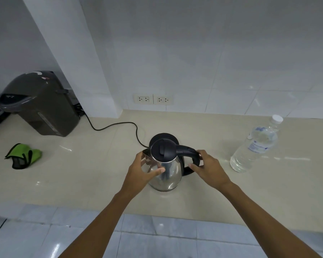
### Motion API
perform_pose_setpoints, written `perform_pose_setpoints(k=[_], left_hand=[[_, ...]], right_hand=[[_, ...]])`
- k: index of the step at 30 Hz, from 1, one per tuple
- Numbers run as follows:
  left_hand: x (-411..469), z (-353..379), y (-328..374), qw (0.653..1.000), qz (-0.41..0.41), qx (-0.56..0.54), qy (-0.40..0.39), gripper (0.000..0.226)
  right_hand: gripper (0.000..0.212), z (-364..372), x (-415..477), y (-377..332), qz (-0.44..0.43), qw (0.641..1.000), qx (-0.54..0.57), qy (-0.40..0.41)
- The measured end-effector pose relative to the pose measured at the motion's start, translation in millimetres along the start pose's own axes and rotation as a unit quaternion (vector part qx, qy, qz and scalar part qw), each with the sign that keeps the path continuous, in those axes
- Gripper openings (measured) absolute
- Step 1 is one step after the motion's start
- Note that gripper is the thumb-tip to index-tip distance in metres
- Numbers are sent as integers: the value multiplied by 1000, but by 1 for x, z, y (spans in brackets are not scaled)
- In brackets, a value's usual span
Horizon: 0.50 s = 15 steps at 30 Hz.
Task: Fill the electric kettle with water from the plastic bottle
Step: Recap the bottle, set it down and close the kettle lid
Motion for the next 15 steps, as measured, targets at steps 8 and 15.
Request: perform_pose_setpoints(k=[8, 15], left_hand=[[-3, 0, 5, 999, -5, -37, 3, 76], [22, -3, 36, 999, 25, -45, 8, 75]], right_hand=[[30, -2, -4, -5, 4, 998, 4, 66], [36, -30, 19, -18, -43, 992, -4, 118]])
Point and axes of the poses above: each hand's wrist, its own x-axis towards the middle knuckle, its own z-axis out of the palm, y = z × x, the point moved 8 cm from there along x, towards the middle knuckle, and after that the axes turned 12 degrees about y, right-handed, at the moved point
